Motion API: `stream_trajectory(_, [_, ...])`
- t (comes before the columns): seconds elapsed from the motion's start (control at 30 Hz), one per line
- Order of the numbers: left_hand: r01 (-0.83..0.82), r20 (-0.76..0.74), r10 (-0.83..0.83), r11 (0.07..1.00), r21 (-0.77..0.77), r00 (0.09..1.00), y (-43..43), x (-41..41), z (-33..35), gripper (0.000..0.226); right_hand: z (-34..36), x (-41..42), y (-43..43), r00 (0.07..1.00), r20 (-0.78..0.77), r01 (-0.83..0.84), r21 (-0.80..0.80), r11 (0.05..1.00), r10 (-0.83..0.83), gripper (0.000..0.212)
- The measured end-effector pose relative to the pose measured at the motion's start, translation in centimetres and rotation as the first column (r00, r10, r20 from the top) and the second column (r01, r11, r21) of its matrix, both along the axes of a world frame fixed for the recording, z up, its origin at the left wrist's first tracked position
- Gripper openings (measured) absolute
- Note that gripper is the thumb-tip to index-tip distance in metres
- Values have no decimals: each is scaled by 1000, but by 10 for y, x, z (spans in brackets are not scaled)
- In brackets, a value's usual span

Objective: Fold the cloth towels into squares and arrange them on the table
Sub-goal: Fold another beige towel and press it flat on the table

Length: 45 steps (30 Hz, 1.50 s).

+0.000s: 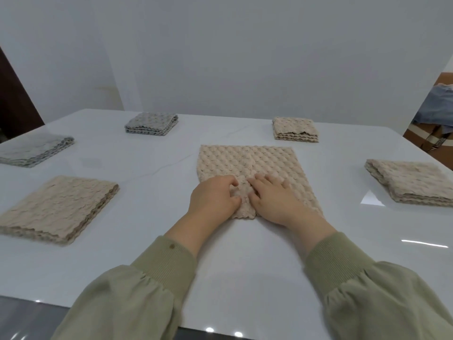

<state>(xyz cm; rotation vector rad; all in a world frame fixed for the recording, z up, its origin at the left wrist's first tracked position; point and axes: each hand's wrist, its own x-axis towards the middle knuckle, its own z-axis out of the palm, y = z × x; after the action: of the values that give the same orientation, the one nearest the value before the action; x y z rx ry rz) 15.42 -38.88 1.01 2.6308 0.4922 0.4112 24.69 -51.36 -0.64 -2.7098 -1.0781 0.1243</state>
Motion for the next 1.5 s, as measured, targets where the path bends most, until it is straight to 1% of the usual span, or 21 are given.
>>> stream_trajectory(0.1, [-118,-5,118,993,-10,993,3,-2,5,39,3,-1,-1,1000,-4,1,-9,1000,-2,51])
stream_trajectory(0.17, [-245,-77,243,969,-29,967,14,-11,13,42,4,-3,-2,1000,-2,5,-2,1000,-5,51])
stream_trajectory(0.23, [-312,-170,316,949,48,933,28,-23,15,36,5,-3,-3,1000,6,-1,-8,1000,1,51])
stream_trajectory(0.3, [-343,-183,358,933,108,916,38,-35,15,32,7,-3,-5,1000,1,-24,-25,999,24,53])
stream_trajectory(0.37, [-280,-76,302,936,213,950,41,-37,11,37,7,-2,-7,999,-18,-29,-30,999,29,55])
stream_trajectory(0.43, [-142,48,134,940,310,990,41,-30,7,48,6,-1,-9,1000,-2,1,-31,1000,-1,59])
stream_trajectory(0.47, [-65,51,51,942,328,997,39,-25,5,51,6,-1,-9,1000,7,21,-44,999,-21,60])
stream_trajectory(0.53, [89,-41,-79,931,353,996,33,-18,-3,49,5,-1,-10,999,7,48,-105,993,-48,61])
stream_trajectory(0.6, [189,-144,-148,923,336,978,30,-15,-13,42,5,-2,-9,999,0,54,-138,989,-54,62])
stream_trajectory(0.63, [199,-148,-160,932,303,976,30,-14,-15,37,6,-2,-8,999,-1,53,-130,990,-54,62])
stream_trajectory(0.73, [164,-72,-150,944,286,986,27,-15,-7,19,14,-4,-13,999,-18,32,-106,994,-35,59])
stream_trajectory(0.8, [136,-28,-133,956,261,991,24,-18,1,27,22,-5,-19,998,-58,-3,-138,990,-5,59])
stream_trajectory(0.87, [106,22,-111,984,143,994,25,-20,7,37,29,-2,-25,994,-104,-32,-110,993,21,54])
stream_trajectory(0.93, [66,105,-63,997,-32,992,32,-16,11,31,37,2,-26,990,-144,1,34,999,4,46])
stream_trajectory(0.97, [31,167,-9,991,-131,986,38,-12,12,25,39,5,-24,992,-125,16,88,996,-5,45])
stream_trajectory(1.03, [-50,269,128,959,-280,955,54,0,10,19,41,16,-19,999,-37,2,60,998,0,47])
stream_trajectory(1.07, [-95,276,182,949,-299,944,63,6,6,20,42,24,-16,1000,-17,3,16,1000,-2,46])
stream_trajectory(1.13, [-187,211,242,950,-252,947,81,20,-6,25,41,42,-12,999,-24,44,-46,998,-45,42])
stream_trajectory(1.23, [-279,149,306,944,-176,940,100,39,-16,34,40,71,-7,993,-6,115,-70,991,-116,39])
stream_trajectory(1.4, [-275,88,273,961,13,958,107,61,-20,44,35,117,1,985,5,175,-71,982,-175,29])
stream_trajectory(1.5, [-287,55,285,957,39,957,115,70,-21,47,31,138,13,973,76,218,15,976,-218,29])
